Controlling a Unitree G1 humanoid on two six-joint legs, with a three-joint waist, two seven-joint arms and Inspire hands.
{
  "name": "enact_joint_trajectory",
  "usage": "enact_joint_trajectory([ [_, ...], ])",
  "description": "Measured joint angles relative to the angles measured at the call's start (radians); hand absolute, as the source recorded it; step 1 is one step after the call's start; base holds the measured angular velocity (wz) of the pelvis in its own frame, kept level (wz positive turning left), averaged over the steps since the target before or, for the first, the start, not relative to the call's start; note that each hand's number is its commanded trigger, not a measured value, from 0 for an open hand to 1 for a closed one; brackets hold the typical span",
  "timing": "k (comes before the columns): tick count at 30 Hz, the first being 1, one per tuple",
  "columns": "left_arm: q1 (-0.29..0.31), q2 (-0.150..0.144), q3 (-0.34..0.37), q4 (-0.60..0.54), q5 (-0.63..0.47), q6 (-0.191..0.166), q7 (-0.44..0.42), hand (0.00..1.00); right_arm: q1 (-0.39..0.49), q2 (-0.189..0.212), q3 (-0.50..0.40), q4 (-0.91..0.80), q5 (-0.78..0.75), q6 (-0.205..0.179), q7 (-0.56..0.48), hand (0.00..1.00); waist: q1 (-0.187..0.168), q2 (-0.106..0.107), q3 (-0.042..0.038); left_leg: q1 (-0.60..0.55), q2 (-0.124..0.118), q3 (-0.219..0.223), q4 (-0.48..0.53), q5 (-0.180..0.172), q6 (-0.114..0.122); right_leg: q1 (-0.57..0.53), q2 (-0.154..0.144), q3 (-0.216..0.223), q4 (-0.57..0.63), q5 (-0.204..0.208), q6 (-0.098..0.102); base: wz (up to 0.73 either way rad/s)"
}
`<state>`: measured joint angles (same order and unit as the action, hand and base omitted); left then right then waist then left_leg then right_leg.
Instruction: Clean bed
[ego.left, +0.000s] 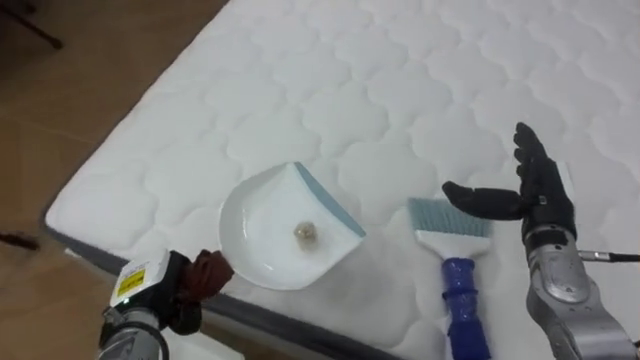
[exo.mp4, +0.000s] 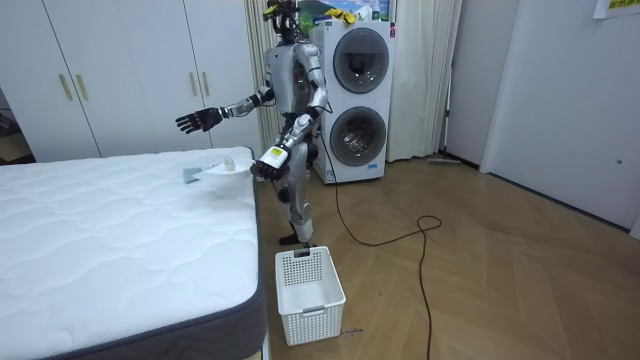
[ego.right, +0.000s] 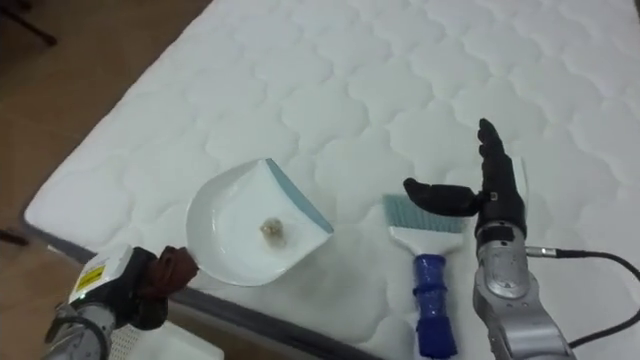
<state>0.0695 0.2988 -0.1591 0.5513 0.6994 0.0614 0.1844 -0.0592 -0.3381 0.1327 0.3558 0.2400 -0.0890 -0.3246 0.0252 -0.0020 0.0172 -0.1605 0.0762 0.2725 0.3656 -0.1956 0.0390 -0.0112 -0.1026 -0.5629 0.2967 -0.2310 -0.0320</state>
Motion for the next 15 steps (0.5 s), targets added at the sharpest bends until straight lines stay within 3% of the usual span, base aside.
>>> enact_joint_trajectory([
  [3,0.001,-0.002,0.004,-0.001,0.001,0.0,0.0,1.0,0.003,0.0,0.003,0.0,-0.005,0.0,0.0,0.0,0.011,0.016,-0.0023,-0.004,-0.002,0.001,0.002,0.002,0.001,0.017,-0.003,-0.027,-0.004,-0.003,0.005,0.39],
  [8,0.001,-0.003,0.052,-0.014,0.001,-0.005,0.004,1.0,0.003,0.0,0.002,-0.002,-0.005,0.0,0.0,0.0,0.021,0.021,-0.0066,0.015,-0.025,-0.012,-0.03,0.016,0.005,0.044,-0.008,-0.016,-0.013,-0.009,0.016,0.25],
  [10,0.003,-0.003,0.058,-0.015,0.003,-0.005,0.004,1.0,0.003,-0.001,0.002,-0.002,-0.005,0.0,0.001,0.0,0.023,0.023,-0.016,0.023,-0.036,-0.024,-0.041,0.019,0.005,0.052,-0.009,-0.016,-0.023,-0.012,0.022,0.23],
  [15,0.004,-0.003,0.059,-0.027,-0.001,-0.01,0.004,1.0,0.003,-0.001,0.004,0.004,0.021,0.0,0.002,0.0,0.037,0.006,-0.0201,0.082,-0.062,-0.053,-0.09,0.031,0.004,0.1,-0.019,-0.005,-0.02,-0.013,0.03,0.26],
])
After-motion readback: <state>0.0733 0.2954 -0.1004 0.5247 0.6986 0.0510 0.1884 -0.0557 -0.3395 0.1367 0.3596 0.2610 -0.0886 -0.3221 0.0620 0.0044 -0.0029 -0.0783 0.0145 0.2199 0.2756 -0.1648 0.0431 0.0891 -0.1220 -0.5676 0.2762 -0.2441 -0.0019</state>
